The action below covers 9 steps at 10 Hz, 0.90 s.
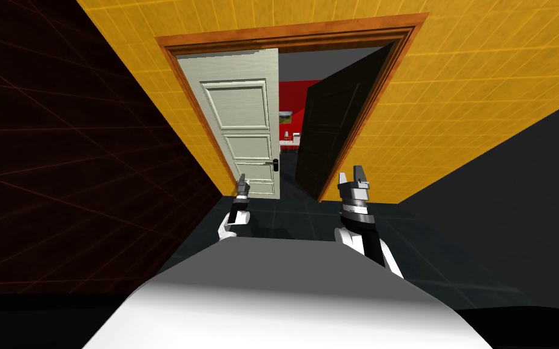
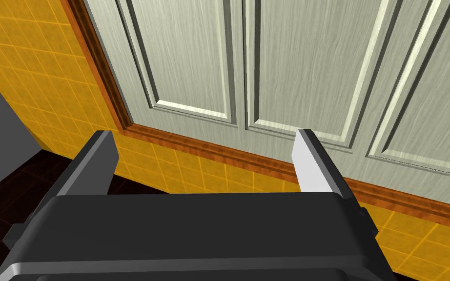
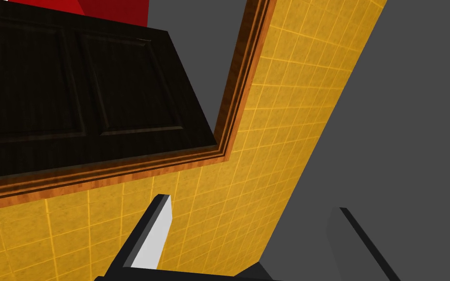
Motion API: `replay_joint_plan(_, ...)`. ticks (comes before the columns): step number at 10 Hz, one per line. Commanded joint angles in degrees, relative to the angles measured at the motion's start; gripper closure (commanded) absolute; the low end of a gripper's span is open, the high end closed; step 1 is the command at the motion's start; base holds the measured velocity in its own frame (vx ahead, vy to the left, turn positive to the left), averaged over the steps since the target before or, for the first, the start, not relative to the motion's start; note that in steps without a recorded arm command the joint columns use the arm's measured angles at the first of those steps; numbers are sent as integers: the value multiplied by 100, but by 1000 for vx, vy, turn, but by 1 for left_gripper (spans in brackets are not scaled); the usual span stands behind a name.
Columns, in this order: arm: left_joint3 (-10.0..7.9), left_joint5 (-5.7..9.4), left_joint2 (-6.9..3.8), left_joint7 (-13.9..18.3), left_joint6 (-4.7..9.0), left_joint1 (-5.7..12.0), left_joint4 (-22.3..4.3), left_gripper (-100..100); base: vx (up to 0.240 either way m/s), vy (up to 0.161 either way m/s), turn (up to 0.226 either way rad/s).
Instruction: Push the door open
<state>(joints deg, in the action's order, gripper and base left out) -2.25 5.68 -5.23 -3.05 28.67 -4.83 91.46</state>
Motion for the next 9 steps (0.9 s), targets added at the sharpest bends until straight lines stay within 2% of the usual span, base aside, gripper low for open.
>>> replay_joint_plan(1, -4, 33, -13, -16, -40, 163, -266, -100, 100, -20, -16)
replay_joint_plan(6, -21, 130, -35, -59, -100, 716, -1142, -100, 105, -13, -13)
replay_joint_plan(7, -21, 130, -35, -59, -100, 716, -1185, -100, 62, -2, -6)
replay_joint_plan(9, -28, 168, -38, -76, -123, 933, -1537, -100, 61, -9, -10)
